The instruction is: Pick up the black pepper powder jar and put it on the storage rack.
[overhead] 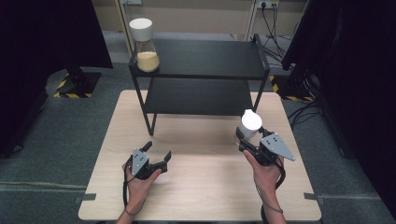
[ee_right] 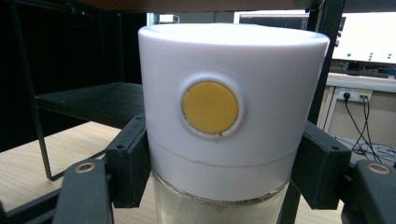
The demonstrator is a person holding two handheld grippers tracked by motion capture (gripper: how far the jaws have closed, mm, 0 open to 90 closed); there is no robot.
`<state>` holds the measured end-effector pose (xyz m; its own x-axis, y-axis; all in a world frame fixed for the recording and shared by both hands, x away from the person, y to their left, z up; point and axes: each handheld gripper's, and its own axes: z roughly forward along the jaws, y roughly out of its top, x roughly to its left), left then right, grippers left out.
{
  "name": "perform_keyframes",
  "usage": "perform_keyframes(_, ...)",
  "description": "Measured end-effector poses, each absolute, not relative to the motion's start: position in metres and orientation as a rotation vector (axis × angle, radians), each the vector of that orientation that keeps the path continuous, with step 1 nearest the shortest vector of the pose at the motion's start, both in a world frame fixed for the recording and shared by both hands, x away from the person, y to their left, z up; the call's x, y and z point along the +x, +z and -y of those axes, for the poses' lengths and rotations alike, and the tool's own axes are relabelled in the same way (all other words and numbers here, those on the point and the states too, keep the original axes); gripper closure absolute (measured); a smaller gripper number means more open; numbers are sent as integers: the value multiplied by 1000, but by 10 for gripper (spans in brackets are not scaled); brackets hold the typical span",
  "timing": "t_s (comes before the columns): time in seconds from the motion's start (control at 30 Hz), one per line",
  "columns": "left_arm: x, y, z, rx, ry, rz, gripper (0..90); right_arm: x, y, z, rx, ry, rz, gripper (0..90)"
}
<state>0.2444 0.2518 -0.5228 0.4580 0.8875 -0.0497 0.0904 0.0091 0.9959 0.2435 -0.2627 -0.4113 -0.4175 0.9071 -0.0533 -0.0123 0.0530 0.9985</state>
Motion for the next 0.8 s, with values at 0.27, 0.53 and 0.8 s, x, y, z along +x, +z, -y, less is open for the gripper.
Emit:
perform_keyframes(0.27,244,-523,-252,1437,789,-922,101,246,-404,260,920,1481,-1535,308)
perform_keyframes(0.53,244,-523,-251,1440,790,-920,102,248,-396,259,907,1488,-1521,308)
perform_keyframes(0.8,244,-523,-252,1439,789,-920,101,250,-387,257,890,1497,-1509,308)
